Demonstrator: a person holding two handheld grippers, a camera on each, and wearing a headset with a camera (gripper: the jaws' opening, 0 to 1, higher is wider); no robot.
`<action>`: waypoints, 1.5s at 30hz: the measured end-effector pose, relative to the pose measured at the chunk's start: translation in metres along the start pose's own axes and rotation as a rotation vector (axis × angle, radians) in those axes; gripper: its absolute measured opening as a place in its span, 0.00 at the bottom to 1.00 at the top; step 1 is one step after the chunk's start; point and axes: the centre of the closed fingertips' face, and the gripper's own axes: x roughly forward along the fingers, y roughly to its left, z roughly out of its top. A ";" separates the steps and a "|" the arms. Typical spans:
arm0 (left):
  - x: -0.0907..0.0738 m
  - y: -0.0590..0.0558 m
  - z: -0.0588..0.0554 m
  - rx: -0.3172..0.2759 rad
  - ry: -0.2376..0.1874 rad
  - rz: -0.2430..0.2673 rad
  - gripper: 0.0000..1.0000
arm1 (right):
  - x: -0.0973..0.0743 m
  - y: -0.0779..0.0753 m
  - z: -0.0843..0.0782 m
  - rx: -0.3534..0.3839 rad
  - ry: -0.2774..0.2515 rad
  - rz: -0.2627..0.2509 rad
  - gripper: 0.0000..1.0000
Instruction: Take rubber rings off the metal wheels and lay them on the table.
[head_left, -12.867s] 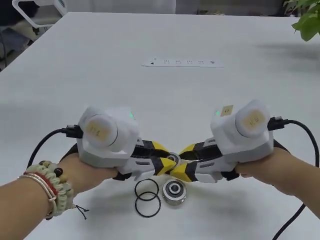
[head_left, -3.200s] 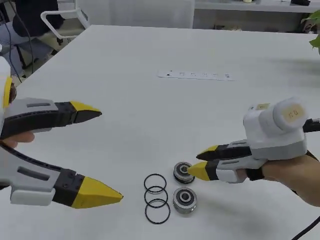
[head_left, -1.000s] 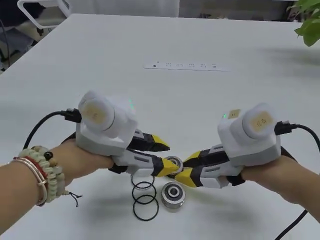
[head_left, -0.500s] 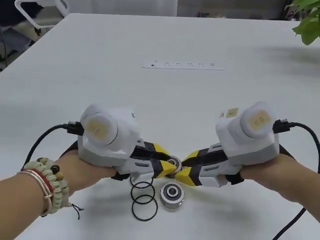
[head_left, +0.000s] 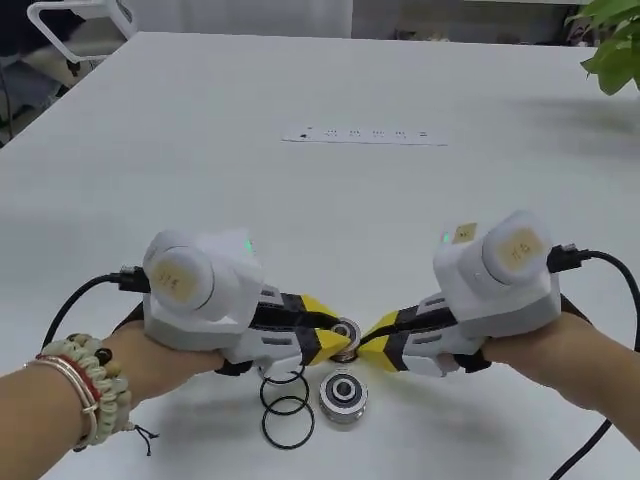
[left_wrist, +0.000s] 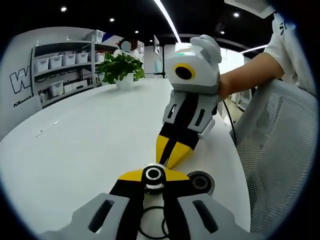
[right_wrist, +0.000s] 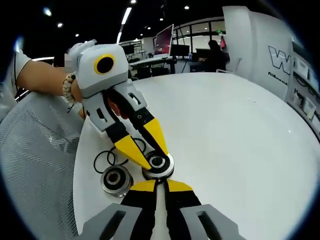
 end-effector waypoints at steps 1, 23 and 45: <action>0.000 0.000 0.000 0.000 0.001 0.001 0.08 | 0.000 -0.001 0.000 -0.001 -0.001 -0.002 0.01; 0.000 -0.002 0.000 0.028 0.005 -0.002 0.08 | -0.009 -0.013 0.001 0.586 -0.097 0.050 0.00; -0.001 -0.003 0.000 0.050 0.012 0.000 0.07 | -0.013 0.000 0.017 0.566 -0.105 0.065 0.00</action>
